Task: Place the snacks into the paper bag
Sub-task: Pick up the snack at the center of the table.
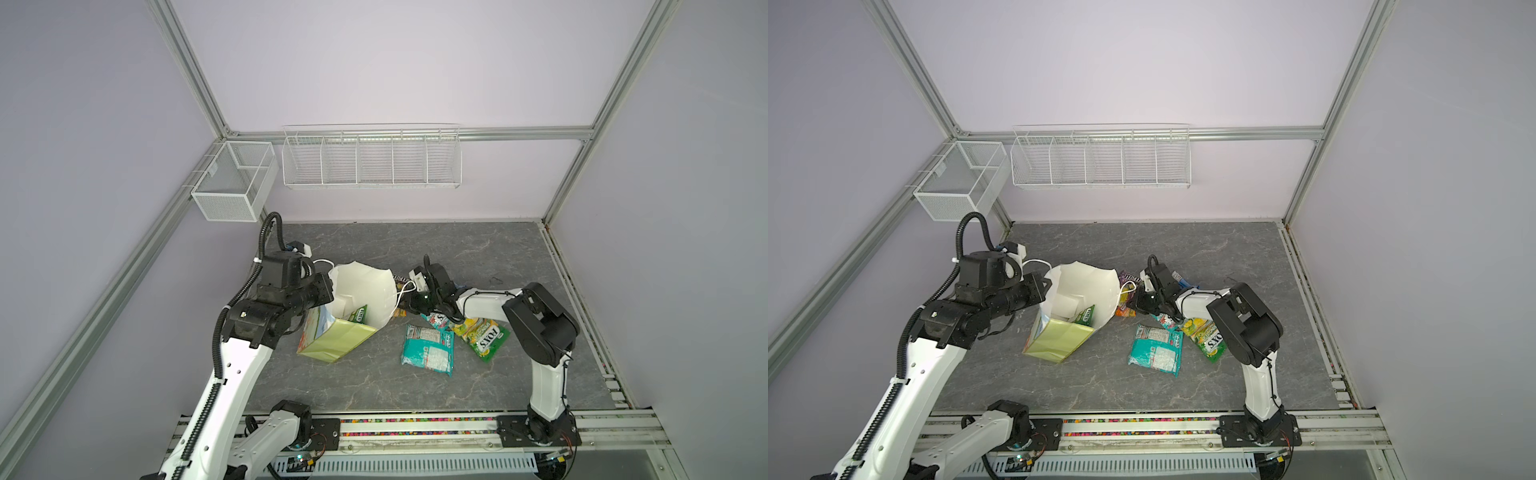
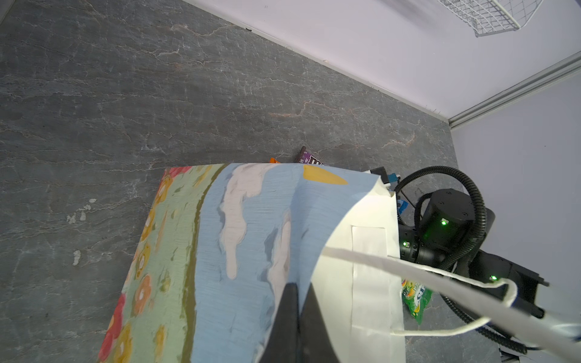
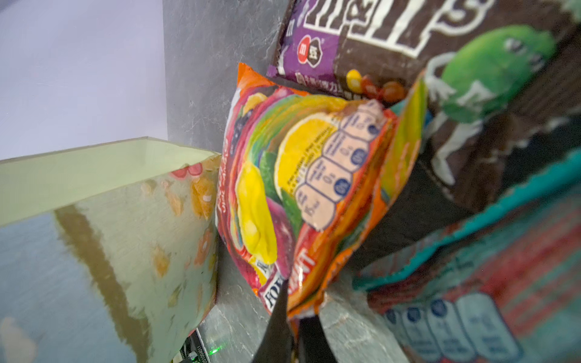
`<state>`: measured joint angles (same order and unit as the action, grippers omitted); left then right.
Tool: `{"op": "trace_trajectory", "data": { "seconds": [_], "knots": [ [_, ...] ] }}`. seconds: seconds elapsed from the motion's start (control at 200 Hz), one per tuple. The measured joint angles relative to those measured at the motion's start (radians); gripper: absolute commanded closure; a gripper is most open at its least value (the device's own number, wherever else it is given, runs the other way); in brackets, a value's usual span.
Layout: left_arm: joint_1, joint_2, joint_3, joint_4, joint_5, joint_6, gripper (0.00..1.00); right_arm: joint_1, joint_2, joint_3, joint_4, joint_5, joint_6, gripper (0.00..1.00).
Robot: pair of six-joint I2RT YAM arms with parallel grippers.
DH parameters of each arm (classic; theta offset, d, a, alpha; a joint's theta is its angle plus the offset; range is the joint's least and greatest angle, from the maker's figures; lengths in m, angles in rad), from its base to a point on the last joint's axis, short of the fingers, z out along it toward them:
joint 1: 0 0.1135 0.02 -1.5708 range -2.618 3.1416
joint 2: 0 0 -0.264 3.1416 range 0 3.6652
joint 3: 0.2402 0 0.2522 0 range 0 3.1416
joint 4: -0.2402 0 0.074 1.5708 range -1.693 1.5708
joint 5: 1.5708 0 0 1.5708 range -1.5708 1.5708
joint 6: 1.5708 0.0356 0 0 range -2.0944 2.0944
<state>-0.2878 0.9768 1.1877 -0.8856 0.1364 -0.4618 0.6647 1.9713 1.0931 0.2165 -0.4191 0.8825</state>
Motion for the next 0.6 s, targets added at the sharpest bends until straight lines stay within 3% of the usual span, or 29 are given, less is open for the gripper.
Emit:
{"op": "trace_trajectory", "data": {
  "seconds": [0.185,0.6],
  "knots": [
    [0.0,-0.003,0.0,-0.003,0.004,0.0,1.0,0.005,-0.072,-0.016,-0.038,0.014,-0.009,0.93],
    [0.0,-0.011,0.0,-0.002,0.034,-0.015,1.0,0.01,-0.398,-0.038,-0.234,0.124,-0.101,0.93]
  ]
}}
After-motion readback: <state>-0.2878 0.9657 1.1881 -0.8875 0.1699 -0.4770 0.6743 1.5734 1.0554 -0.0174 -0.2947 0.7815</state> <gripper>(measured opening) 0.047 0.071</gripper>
